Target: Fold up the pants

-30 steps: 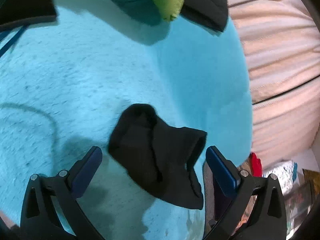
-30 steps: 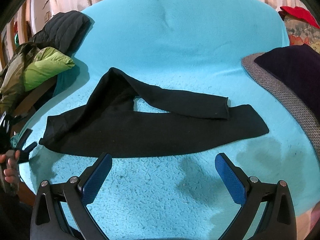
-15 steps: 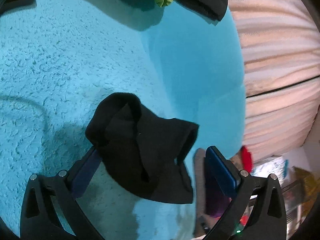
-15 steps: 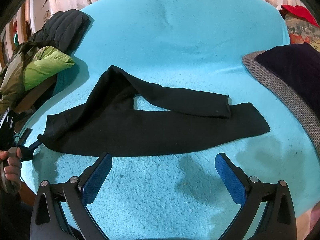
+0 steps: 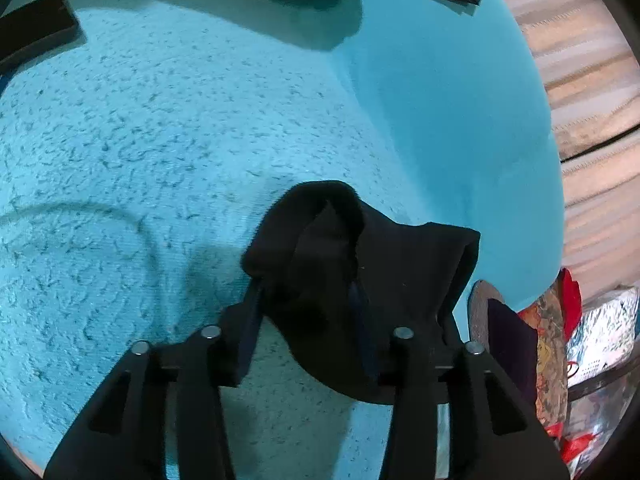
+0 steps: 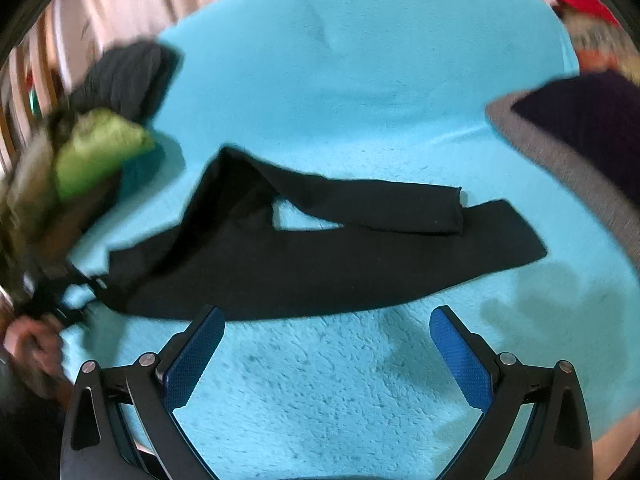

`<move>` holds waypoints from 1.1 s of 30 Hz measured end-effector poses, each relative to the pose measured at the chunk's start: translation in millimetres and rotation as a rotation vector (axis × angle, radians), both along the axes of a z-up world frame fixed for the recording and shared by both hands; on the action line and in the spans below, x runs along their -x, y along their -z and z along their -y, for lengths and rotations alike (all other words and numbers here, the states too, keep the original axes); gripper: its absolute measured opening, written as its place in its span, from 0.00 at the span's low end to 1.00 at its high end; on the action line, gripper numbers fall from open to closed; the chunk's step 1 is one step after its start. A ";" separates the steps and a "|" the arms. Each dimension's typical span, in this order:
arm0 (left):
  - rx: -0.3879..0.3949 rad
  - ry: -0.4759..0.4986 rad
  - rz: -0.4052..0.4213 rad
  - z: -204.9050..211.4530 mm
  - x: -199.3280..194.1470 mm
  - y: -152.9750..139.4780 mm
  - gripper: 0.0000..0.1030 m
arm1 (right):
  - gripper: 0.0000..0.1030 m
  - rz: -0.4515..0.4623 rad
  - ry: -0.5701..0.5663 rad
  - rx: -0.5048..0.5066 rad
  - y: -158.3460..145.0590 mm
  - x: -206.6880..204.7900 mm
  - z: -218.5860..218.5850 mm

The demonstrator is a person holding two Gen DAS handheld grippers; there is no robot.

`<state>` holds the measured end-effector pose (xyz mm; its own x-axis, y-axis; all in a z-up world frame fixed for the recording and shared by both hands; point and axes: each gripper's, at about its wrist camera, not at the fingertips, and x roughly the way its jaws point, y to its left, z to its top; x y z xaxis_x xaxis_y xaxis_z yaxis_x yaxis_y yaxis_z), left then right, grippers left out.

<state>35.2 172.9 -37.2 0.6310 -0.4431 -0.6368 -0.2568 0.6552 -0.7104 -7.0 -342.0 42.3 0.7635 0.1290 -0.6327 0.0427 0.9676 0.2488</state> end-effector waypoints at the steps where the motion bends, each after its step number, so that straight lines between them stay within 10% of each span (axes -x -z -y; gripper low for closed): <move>1: -0.010 0.005 0.003 3.6 -1.0 -2.6 0.44 | 0.99 0.021 0.035 -0.026 -5.9 -1.0 22.5; 5: -0.059 0.024 -0.009 14.3 -6.4 -3.3 0.11 | 1.00 0.026 0.136 -0.186 -15.4 -12.7 109.7; 10: -0.134 0.035 -0.010 28.5 -9.5 -6.9 0.08 | 0.98 -0.114 0.202 -0.607 30.6 -41.2 212.4; 14: -0.219 0.051 -0.010 42.8 -12.3 -10.9 0.09 | 0.83 -0.220 0.232 -0.733 78.5 -52.1 230.4; 19: -0.213 0.046 0.001 57.3 -16.5 -9.7 0.19 | 0.63 -0.235 0.163 -0.705 91.1 -75.5 221.3; 21: -0.224 0.042 0.007 61.9 -17.6 -9.2 0.06 | 0.55 -0.235 0.163 -0.688 96.3 -84.5 215.0; 24: -0.260 0.008 0.031 65.0 -11.1 -13.1 0.05 | 0.06 -0.245 0.227 -0.651 102.2 -86.3 216.7; 33: -0.190 -0.106 0.035 13.8 45.5 -16.6 0.05 | 0.03 -0.306 0.152 -0.565 84.7 -38.7 188.5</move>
